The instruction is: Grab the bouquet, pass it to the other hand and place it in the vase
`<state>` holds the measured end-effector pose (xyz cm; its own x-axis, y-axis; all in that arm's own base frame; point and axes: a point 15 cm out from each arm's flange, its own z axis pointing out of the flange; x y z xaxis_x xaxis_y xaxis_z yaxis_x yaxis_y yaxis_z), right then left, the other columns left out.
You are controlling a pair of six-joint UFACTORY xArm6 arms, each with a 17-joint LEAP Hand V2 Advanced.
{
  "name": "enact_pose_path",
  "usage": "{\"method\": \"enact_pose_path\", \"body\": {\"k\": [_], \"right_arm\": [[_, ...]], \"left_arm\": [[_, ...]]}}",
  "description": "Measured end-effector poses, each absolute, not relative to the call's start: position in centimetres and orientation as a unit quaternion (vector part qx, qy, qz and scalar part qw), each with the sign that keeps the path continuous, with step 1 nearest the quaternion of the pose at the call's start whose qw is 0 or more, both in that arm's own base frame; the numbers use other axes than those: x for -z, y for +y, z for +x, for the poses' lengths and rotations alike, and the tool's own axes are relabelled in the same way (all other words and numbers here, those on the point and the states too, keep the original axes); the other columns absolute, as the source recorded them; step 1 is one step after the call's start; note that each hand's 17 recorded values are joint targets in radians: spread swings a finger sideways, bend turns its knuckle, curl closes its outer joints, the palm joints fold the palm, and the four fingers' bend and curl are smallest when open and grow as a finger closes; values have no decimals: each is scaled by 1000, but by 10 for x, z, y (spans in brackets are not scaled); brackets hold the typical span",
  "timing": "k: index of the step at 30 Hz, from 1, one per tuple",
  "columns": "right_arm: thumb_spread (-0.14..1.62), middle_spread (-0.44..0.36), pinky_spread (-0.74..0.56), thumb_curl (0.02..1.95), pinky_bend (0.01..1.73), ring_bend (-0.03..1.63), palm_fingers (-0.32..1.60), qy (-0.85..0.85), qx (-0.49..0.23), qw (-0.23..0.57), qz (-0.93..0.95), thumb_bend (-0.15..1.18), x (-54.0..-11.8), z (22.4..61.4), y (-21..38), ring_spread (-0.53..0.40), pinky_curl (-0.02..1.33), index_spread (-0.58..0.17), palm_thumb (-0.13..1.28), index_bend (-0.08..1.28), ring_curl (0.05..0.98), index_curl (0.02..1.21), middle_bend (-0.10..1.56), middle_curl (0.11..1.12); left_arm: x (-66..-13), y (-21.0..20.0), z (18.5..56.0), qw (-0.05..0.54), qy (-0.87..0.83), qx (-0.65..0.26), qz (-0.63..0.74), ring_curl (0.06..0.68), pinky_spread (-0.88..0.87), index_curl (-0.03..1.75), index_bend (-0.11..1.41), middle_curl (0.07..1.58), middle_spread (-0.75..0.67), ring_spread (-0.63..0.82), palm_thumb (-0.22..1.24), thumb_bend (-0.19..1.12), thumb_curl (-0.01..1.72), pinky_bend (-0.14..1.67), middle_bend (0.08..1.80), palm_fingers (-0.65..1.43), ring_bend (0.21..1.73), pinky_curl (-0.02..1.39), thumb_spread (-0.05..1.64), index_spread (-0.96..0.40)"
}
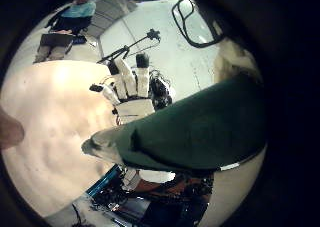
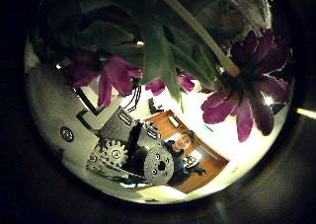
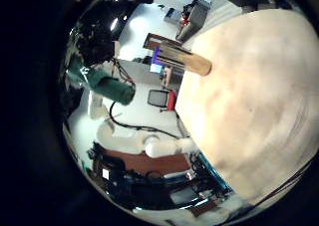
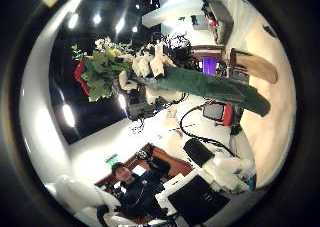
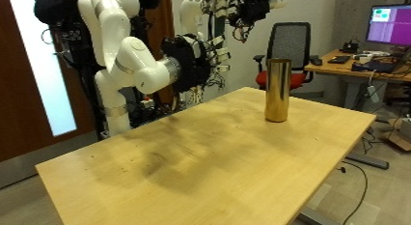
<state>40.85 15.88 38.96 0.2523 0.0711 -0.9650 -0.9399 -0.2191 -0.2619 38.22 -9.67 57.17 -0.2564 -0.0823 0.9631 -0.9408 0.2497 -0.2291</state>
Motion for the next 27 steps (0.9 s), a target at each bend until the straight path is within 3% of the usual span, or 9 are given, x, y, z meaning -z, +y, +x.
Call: {"method": "enact_pose_path", "body": {"k": [7,15,27], "right_arm": [[915,33,240,500,401,341,-53,363,-496,512,-600,-27,-386,411,156,93,374,-406,834,142,244,222,174,303],[915,33,240,488,379,316,-22,365,-500,511,-596,-27,-381,412,155,89,350,-394,837,165,250,238,172,280],[914,25,222,485,369,306,-3,363,-513,503,-593,-26,-374,412,164,71,336,-385,842,168,258,265,180,274]], "left_arm": [[-598,-52,392,410,-636,-497,424,607,-522,892,723,992,-508,-404,1112,-22,854,1244,1174,1001,1477,719,261,-724],[-631,8,399,346,-623,-537,451,602,-527,1088,636,972,-498,-403,1108,-22,882,1220,1186,1027,1472,731,236,-752],[-639,82,412,262,-580,-600,484,599,-541,1281,509,949,-484,-408,1112,-22,911,1179,1176,1055,1447,752,222,-774]]}}
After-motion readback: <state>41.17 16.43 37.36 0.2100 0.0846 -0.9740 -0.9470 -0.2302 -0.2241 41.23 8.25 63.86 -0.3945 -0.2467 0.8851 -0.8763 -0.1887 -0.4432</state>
